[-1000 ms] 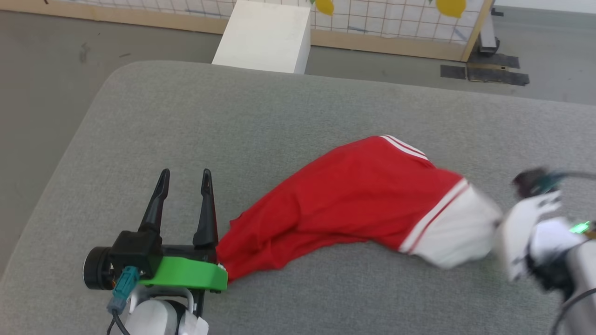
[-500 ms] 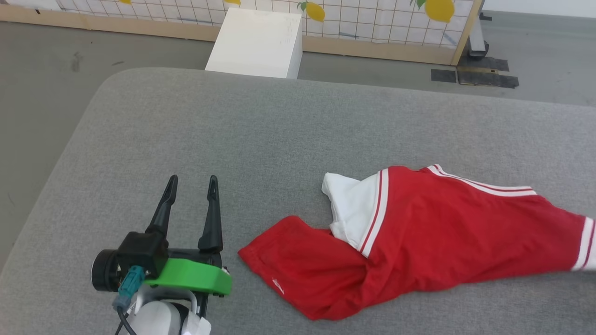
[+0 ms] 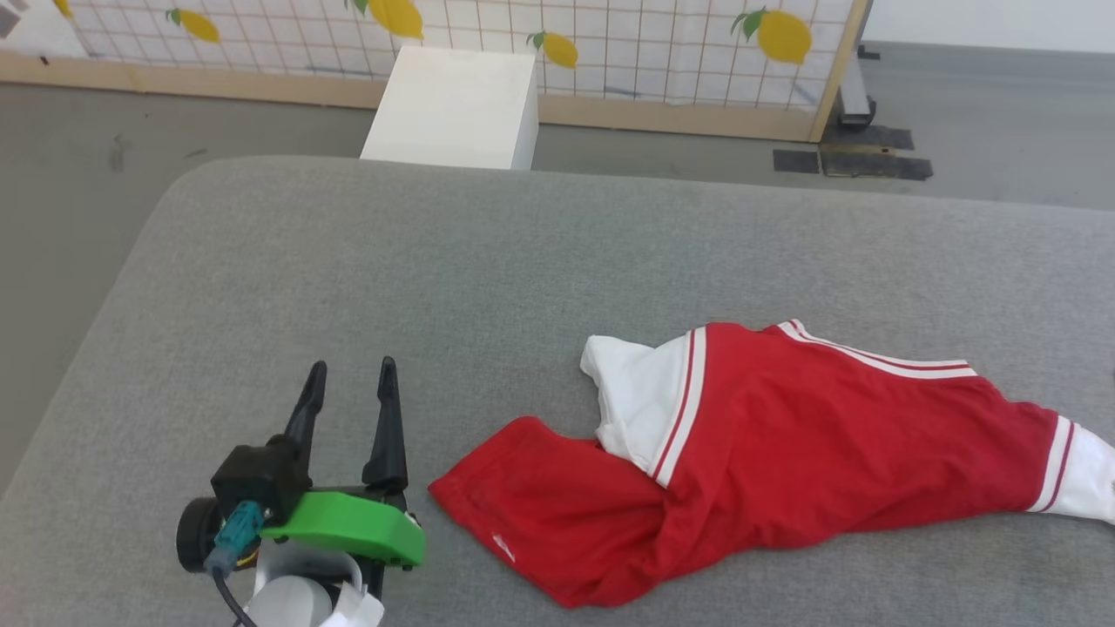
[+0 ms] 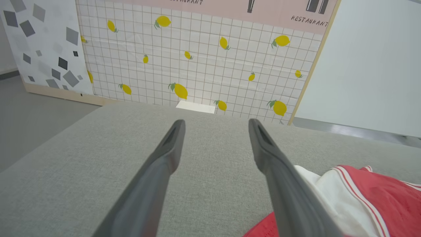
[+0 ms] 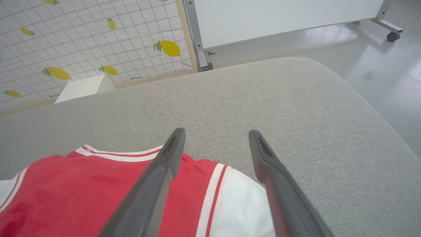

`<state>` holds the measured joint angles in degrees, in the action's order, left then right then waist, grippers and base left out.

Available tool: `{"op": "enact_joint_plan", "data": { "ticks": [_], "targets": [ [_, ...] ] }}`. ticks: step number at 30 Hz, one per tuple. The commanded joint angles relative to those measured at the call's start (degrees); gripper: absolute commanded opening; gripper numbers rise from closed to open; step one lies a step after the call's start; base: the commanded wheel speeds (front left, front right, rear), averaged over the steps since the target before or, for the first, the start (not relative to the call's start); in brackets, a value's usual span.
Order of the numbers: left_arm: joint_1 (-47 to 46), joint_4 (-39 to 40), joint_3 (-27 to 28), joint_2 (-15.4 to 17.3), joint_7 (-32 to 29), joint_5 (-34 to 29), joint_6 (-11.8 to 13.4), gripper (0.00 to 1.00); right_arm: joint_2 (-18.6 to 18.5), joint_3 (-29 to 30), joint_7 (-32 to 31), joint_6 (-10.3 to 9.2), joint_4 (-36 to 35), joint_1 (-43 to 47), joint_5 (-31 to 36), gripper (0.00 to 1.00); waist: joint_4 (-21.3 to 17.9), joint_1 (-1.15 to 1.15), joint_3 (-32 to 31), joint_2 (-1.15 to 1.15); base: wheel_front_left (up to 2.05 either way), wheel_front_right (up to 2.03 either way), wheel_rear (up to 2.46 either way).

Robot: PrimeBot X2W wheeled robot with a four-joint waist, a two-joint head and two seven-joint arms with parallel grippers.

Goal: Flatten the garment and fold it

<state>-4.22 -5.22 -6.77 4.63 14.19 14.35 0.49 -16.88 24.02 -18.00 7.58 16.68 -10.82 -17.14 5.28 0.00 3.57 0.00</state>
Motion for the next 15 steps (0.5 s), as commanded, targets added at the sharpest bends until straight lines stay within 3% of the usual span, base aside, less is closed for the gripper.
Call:
{"op": "enact_joint_plan", "data": {
  "ticks": [1, 7, 15],
  "targets": [
    [-0.1, -0.6, -0.2, -0.5, -0.9, 1.4, -0.1, 1.00, 1.9, 0.0, 1.9, -0.09, -2.1, 1.2, -1.5, 1.00, -1.0, 0.00, -1.0, 0.00, 0.00, 0.00, 0.00],
    [-6.9, -4.5, -3.0, -1.0, -10.5, 4.2, -0.7, 1.00, 7.2, -1.1, 4.8, -0.09, -9.9, 6.5, -3.0, 1.00, -3.3, 0.00, -0.8, 0.00, 0.00, 0.00, 0.00],
    [-26.1, -17.3, -12.0, -1.6, -34.7, 6.7, -1.4, 1.00, 9.3, -3.3, 3.7, -0.09, -14.3, 8.2, -2.7, 1.00, -8.3, 0.00, 4.1, 0.00, 0.00, 0.00, 0.00]
  ]
}}
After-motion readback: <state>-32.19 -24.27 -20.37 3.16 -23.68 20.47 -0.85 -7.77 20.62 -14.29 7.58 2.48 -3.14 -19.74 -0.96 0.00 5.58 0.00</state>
